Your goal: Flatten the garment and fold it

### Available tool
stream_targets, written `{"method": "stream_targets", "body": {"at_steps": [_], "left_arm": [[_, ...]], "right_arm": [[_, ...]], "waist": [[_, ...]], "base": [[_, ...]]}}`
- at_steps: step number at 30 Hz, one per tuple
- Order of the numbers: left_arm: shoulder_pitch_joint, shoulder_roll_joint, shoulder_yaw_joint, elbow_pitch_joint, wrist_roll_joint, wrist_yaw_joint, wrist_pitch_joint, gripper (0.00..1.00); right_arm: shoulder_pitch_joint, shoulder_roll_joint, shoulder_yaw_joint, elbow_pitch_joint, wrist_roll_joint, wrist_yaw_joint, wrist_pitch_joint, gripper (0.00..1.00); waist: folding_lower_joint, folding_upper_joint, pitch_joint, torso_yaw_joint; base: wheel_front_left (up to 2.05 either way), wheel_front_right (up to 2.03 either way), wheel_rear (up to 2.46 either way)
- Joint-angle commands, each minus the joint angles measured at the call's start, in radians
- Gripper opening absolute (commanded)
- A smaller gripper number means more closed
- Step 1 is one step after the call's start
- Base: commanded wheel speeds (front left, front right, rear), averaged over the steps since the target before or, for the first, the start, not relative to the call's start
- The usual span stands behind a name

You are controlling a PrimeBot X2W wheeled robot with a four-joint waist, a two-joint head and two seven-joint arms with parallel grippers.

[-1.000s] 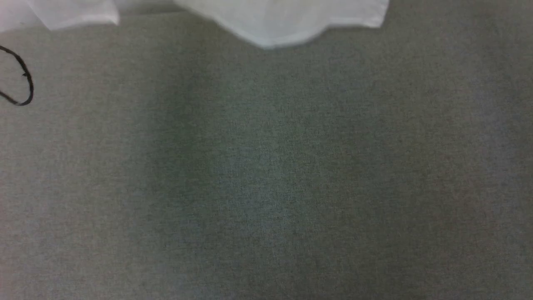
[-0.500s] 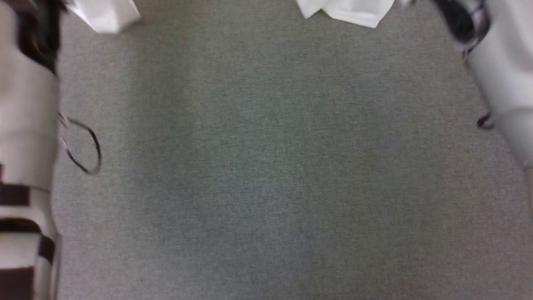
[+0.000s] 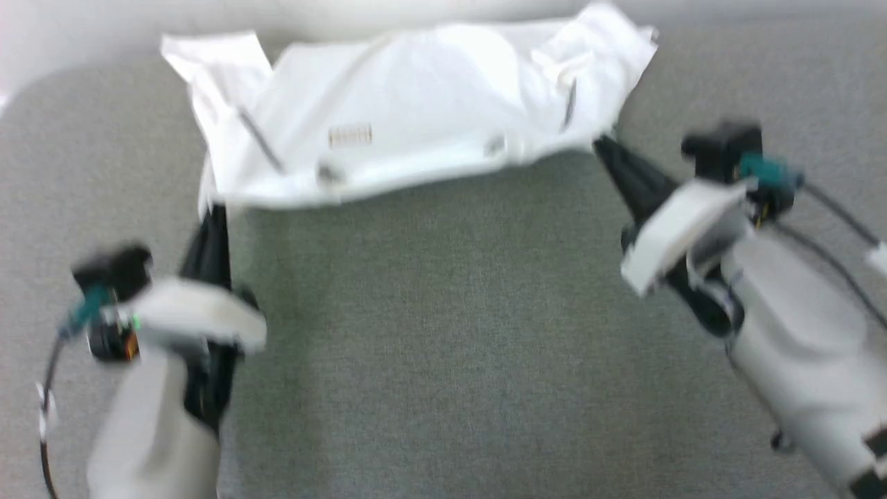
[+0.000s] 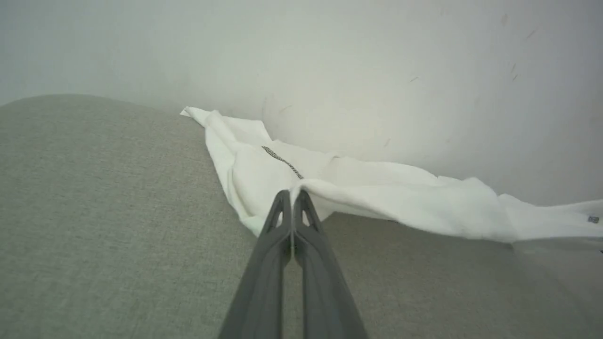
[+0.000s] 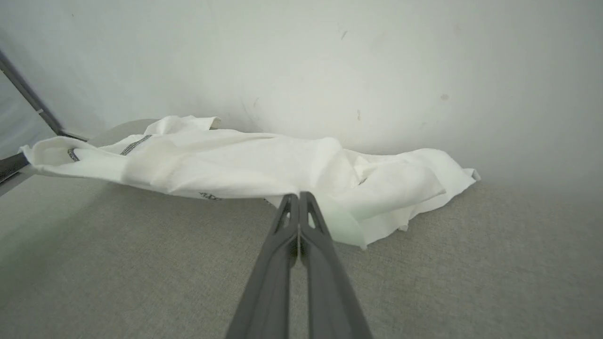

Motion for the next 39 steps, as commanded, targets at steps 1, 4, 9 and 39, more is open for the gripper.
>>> {"method": "stream_targets", "body": {"at_steps": [1, 4, 9, 39], "left_arm": [[0.091, -0.005, 0.013, -0.052, 0.013, 0.007, -0.006, 0.00], [0.251, -0.008, 0.013, -0.149, 0.024, 0.032, -0.005, 0.00], [0.488, -0.002, 0.005, -0.356, 0.032, 0.102, 0.068, 0.00], [0.906, -0.019, -0.101, -0.563, -0.053, 0.204, 0.407, 0.00]], "right_arm": [[0.071, -0.022, -0.003, -0.050, -0.001, -0.002, -0.009, 0.00], [0.194, -0.055, -0.019, -0.150, -0.021, -0.002, -0.006, 0.00], [0.411, -0.099, -0.093, -0.346, -0.084, -0.002, 0.053, 0.00], [1.209, 0.128, -0.514, -0.785, -0.370, -0.002, 0.532, 0.32]], "waist": [[0.0002, 0.0000, -0.123, -0.004], [0.0002, 0.0000, -0.174, -0.016], [0.0002, 0.0000, -0.237, -0.030], [0.0002, 0.0000, -0.266, -0.015]], "base": [[0.00, 0.00, 0.00], [0.00, 0.00, 0.00], [0.00, 0.00, 0.00], [0.00, 0.00, 0.00]]}}
